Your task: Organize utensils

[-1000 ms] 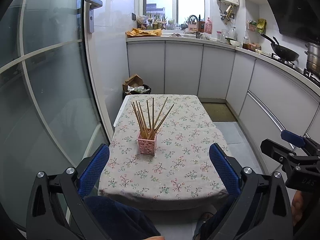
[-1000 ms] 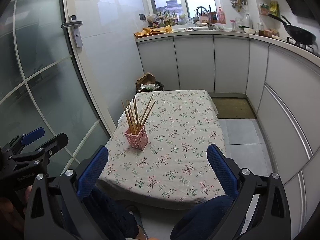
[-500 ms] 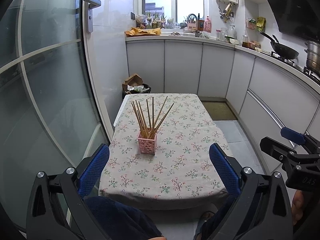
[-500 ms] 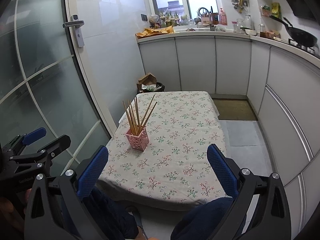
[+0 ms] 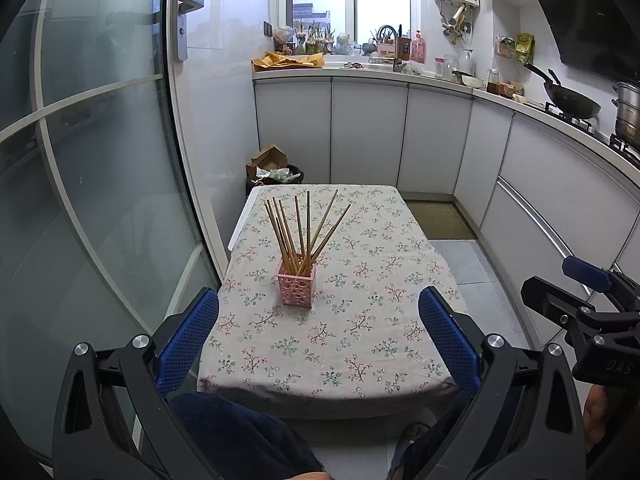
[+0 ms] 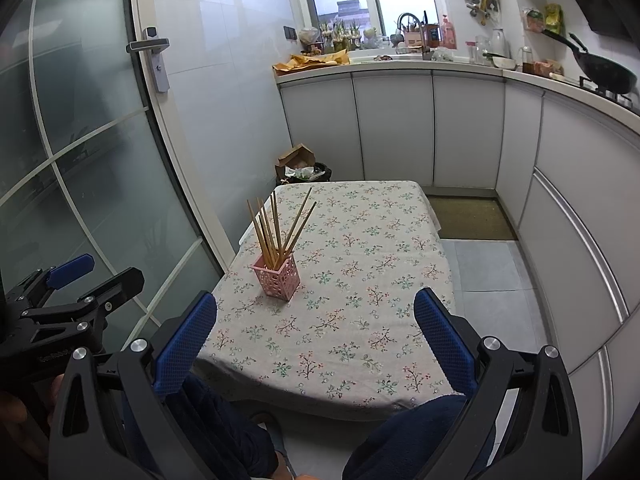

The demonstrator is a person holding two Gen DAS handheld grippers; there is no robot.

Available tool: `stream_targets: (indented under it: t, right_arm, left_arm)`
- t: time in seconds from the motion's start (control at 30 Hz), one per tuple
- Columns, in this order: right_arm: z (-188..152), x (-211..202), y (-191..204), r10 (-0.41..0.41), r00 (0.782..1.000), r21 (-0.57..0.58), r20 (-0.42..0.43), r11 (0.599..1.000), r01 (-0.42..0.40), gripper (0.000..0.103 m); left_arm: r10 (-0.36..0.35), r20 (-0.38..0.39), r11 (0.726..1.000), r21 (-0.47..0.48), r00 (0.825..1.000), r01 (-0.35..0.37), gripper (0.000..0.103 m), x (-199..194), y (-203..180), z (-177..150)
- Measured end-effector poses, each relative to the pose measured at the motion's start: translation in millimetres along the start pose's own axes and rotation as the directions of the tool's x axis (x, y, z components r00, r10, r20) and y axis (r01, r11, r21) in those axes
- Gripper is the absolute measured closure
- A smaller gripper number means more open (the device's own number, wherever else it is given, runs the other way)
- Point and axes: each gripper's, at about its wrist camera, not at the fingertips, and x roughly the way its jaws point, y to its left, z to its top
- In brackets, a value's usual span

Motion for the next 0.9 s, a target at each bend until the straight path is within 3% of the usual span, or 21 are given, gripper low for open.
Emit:
stream_targets:
  t: [0.9]
  right_arm:
    - [-0.9,7.4,6.5,0.01,1.0,-0.01,-0.005,1.0,-0.01,0.007]
  left_arm:
    - [0.011,-0.002,1.0,-0.007,1.0,-0.011,0.007,2.1,-2.5,0.6]
